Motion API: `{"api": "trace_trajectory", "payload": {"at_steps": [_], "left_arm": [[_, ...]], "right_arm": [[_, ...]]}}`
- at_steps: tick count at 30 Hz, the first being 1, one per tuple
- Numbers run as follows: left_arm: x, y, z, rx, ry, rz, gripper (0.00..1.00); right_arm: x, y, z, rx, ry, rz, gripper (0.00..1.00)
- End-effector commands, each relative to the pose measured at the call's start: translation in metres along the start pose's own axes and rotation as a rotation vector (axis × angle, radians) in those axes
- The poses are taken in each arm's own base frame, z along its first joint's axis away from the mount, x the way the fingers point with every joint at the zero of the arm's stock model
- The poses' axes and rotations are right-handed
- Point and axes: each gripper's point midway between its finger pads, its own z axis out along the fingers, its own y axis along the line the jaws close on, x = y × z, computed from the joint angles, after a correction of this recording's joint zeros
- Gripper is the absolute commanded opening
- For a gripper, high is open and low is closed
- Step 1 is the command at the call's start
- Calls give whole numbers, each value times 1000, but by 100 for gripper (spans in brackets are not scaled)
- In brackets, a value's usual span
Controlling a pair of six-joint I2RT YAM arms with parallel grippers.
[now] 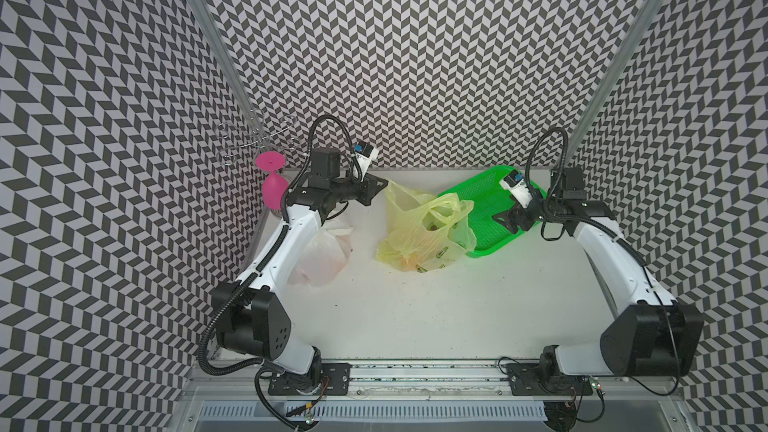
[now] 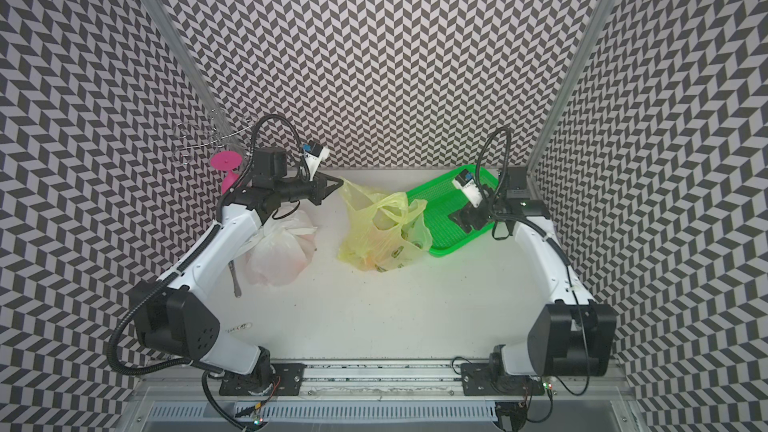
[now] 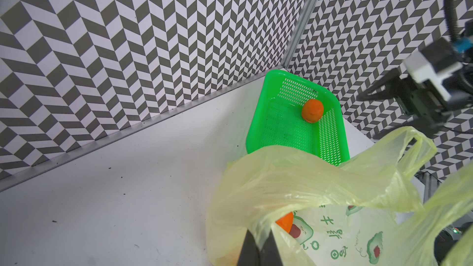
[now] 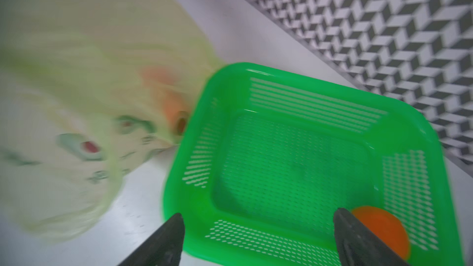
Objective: Place the oranges into plastic bags & tie knots
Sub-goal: Pick up the orange from the basket.
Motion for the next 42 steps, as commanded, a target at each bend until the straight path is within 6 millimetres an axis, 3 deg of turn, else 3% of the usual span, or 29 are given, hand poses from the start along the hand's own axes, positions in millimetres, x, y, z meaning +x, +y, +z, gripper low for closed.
{"api": "trace_trajectory", "payload": {"at_steps": [1,4,8,13,22,29,36,40,42], "left_arm": [[-11,-7,-8,13,-41,25,0],[-11,-9,-9,20,-43,23,0],[-12,-12,-9,25,-45,30,0],[-10,-13,-9,32,-42,30,0],[-9,-16,-11,35,-42,39,0],[-8,-17,-11,37,-42,42,0],[-8,-19,-10,41,-40,44,0],[-7,-19,-10,40,-38,44,0],[-7,-19,-10,40,-37,44,0]], "right_arm": [[14,-90,19,422,82,99,92],[34,-119,39,512,218,116,93],[59,-132,64,520,334,130,94],[87,-135,89,511,427,142,94],[127,-143,101,563,544,127,94],[151,-135,120,511,593,140,89],[141,-134,133,460,549,142,75],[122,-127,132,404,483,137,63],[103,-116,124,344,413,133,57]]}}
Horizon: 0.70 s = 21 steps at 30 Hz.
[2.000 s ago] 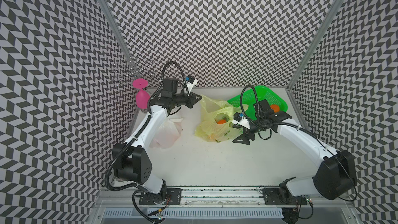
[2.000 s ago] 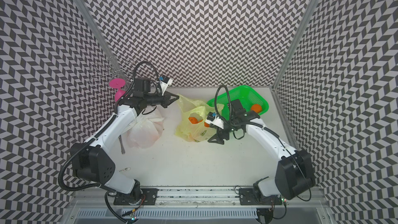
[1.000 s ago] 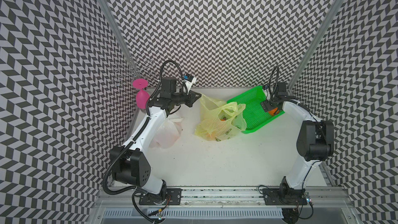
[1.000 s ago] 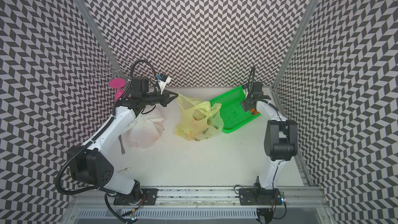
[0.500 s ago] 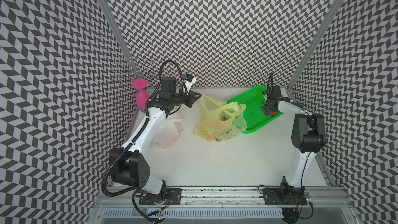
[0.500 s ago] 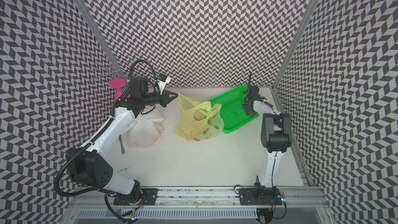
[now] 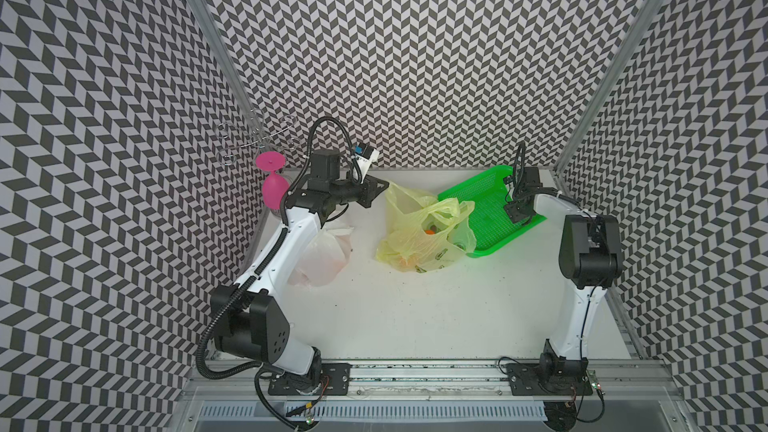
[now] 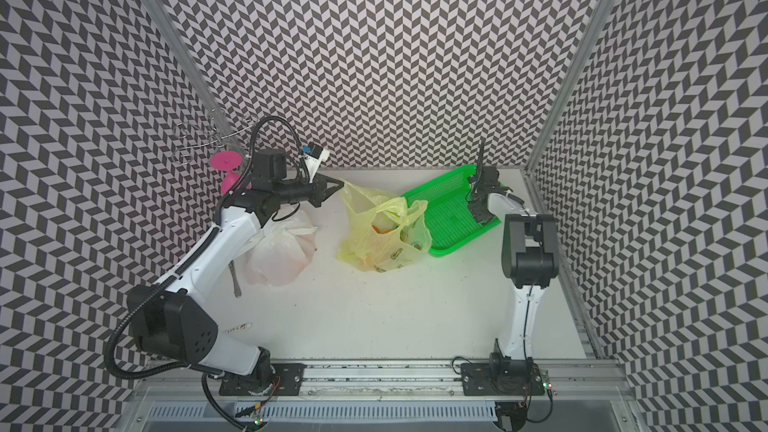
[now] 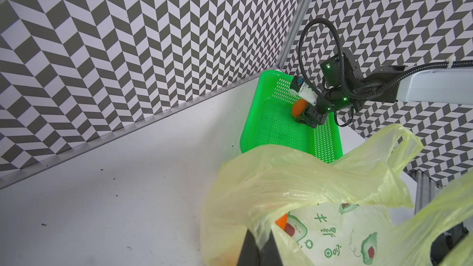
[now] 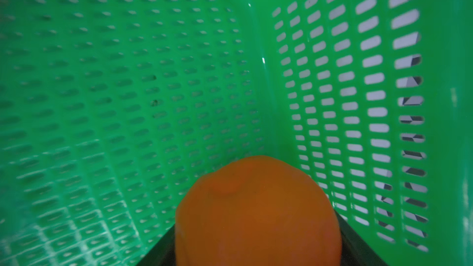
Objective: Place the oranges into plastic bags & tie knots
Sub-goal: Pick up the orange from the basket.
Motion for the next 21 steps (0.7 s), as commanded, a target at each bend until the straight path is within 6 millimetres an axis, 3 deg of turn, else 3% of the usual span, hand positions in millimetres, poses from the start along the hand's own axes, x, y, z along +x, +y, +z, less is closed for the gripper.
{"api": "trace_trajectory", "payload": {"at_steps": [1,7,15,18,21], "left_arm": [[-8,-11,-8,17,-30,42,0],[-4,-13,-7,24,-26,41,0],[1,-25,-10,62,-21,66,0],[2,-29,-10,77,-13,71,0],[5,-33,-8,93,-5,74,0]], "right_arm": [[-27,10,-37,-113,-149,-8,56],[-37,53,-142,-395,-419,-68,51],[25,140,-284,-831,-706,-298,50],[35,165,-317,-885,-759,-379,51],[30,194,-338,-944,-790,-448,51]]}}
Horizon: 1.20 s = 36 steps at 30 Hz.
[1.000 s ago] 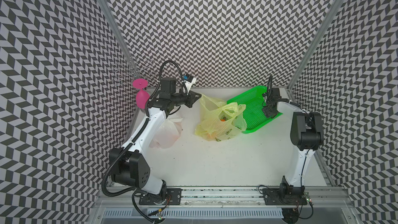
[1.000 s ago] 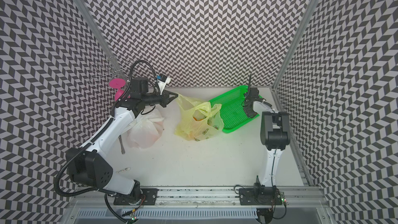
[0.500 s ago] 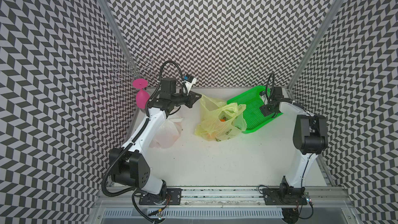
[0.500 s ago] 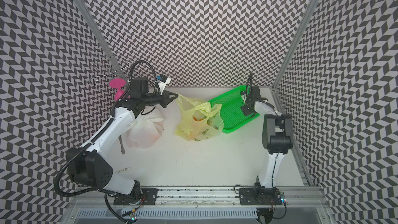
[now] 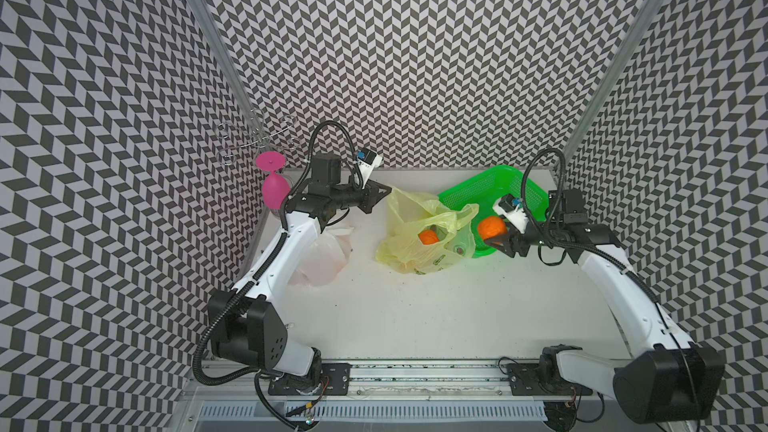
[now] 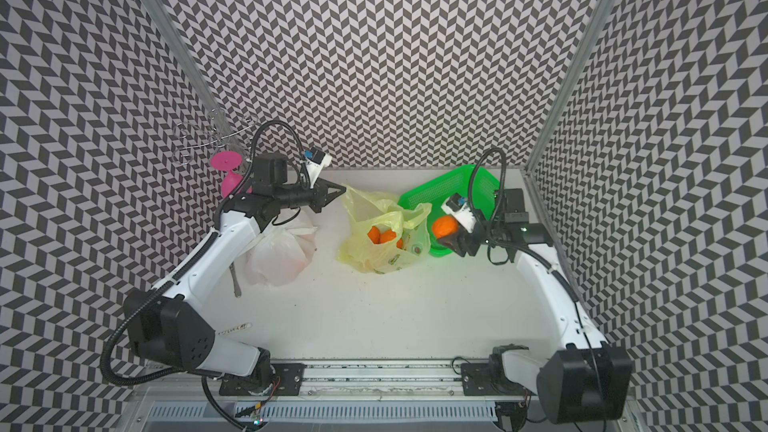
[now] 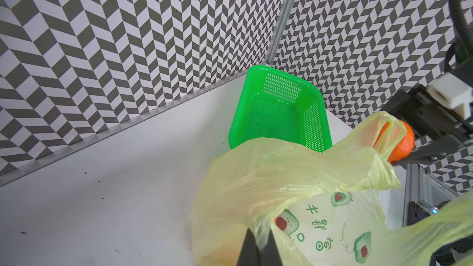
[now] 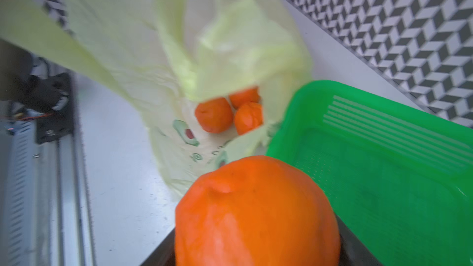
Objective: Place the oranges into plastic bags & tie knots
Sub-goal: Pick up the orange from the basket, then place the orange in the plastic bag.
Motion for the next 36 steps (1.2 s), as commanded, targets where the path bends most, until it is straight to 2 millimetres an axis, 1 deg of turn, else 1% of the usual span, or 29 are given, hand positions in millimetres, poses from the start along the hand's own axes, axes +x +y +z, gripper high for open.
{"api": "trace_trajectory", "payload": {"at_steps": [1,2,4,7,10,11,13,14,18,19,22,24,25,27,33,36], "left_arm": [[-4,-16,-6,42,-14,41,0],[-3,-17,-5,50,-12,41,0],[-1,-20,-3,63,-7,40,0],[1,-24,0,80,-2,47,0],[2,-27,3,98,1,58,0],[1,-28,4,98,-1,62,0],[-2,-26,5,85,-6,57,0],[-4,-24,4,70,-11,54,0],[-11,-14,2,4,-23,50,0],[-13,-12,1,-6,-26,51,0],[-12,-12,2,-7,-25,52,0],[-13,-10,2,-13,-25,53,0],[-13,-9,2,-19,-25,53,0],[-12,-7,2,-32,-24,53,0],[-12,-4,1,-51,-23,57,0],[-13,0,0,-69,-28,57,0]], "right_arm": [[-29,37,13,-143,-86,-86,51],[-40,40,19,-150,-99,-95,50],[-59,40,31,-161,-124,-100,50],[-85,26,58,-121,-146,-72,49],[-104,15,89,-96,-178,-21,49],[-107,16,100,-98,-185,-13,49],[-107,17,121,-82,-188,-4,50],[-104,16,132,-73,-182,3,50],[-90,5,157,-31,-204,76,57],[-87,0,161,-10,-204,87,60],[-76,-9,175,11,-165,93,75],[-71,-16,178,37,-118,86,82],[-69,-17,179,36,-93,70,85],[-70,-15,173,40,-74,41,89],[-77,3,141,36,-101,-84,95],[-72,26,125,-43,-79,-157,94]]}}
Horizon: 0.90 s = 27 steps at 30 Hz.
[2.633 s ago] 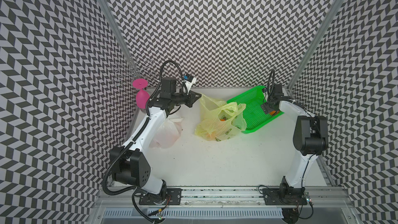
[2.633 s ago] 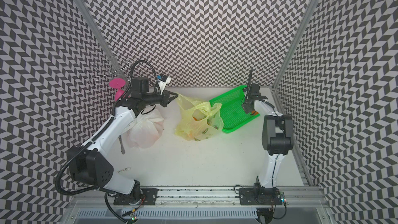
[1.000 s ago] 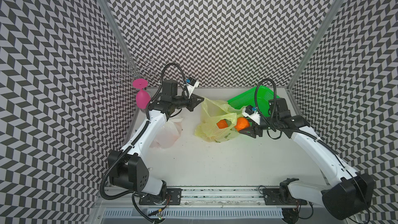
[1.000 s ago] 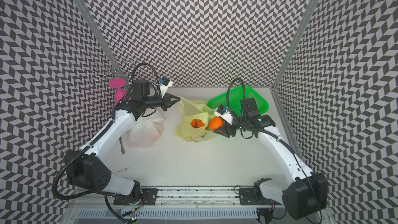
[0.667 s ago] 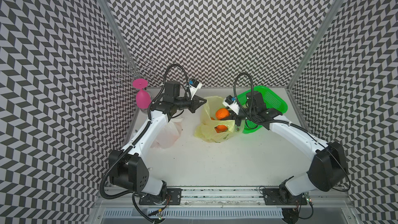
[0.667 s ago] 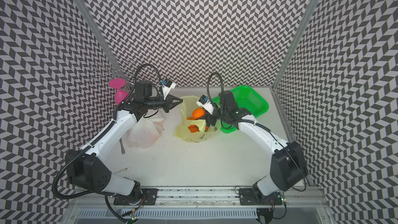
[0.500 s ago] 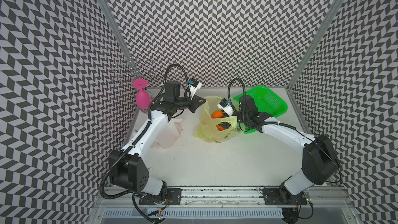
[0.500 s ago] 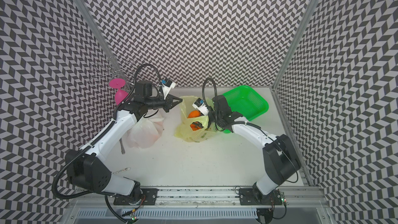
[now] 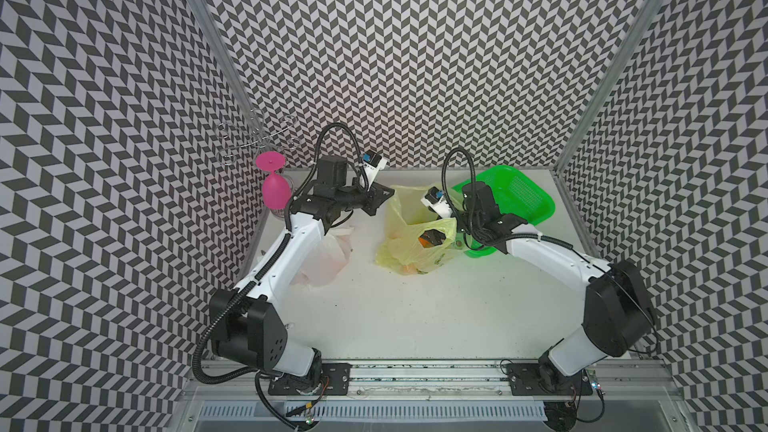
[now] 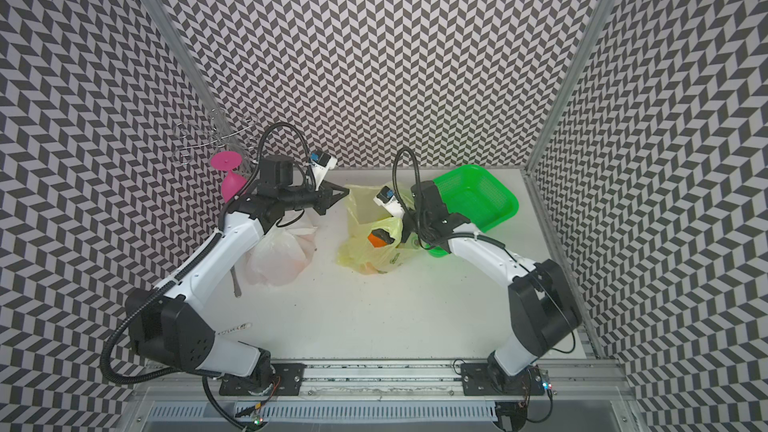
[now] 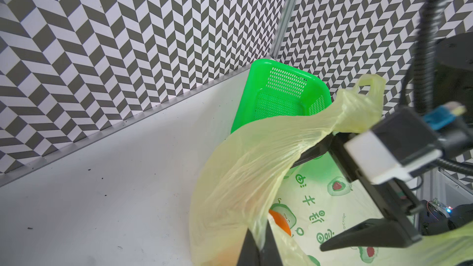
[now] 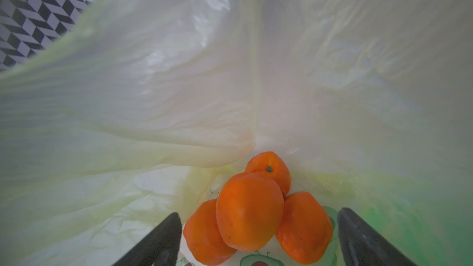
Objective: Place the oranges into plastic bags & tie knots
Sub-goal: Place the orange in the plastic bag, then adjust the plastic bag at the center of the board.
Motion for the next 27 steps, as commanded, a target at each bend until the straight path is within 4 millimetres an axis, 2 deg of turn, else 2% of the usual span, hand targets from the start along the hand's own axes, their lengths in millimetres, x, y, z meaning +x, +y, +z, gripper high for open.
{"api": "trace_trajectory", "payload": {"at_steps": [1,5,9,11,18,20,27], "left_arm": [[-19,2,-9,-33,-50,38,0],[-20,6,-8,-53,-50,50,0],[-26,8,-9,-61,-56,79,0],[-29,12,-8,-78,-53,94,0],[-39,18,-10,-80,-66,128,0],[-40,17,-9,-68,-68,147,0],[-38,22,1,-49,-37,160,0]], "right_arm": [[-3,27,-26,-88,-1,-129,93],[10,55,-43,-185,11,-189,89],[6,75,-56,-271,-32,-224,81],[3,79,-64,-287,-33,-244,77],[10,46,-92,-103,8,-225,74],[6,40,-104,-57,-4,-215,75],[-22,53,-141,-50,-87,-260,74]]}}
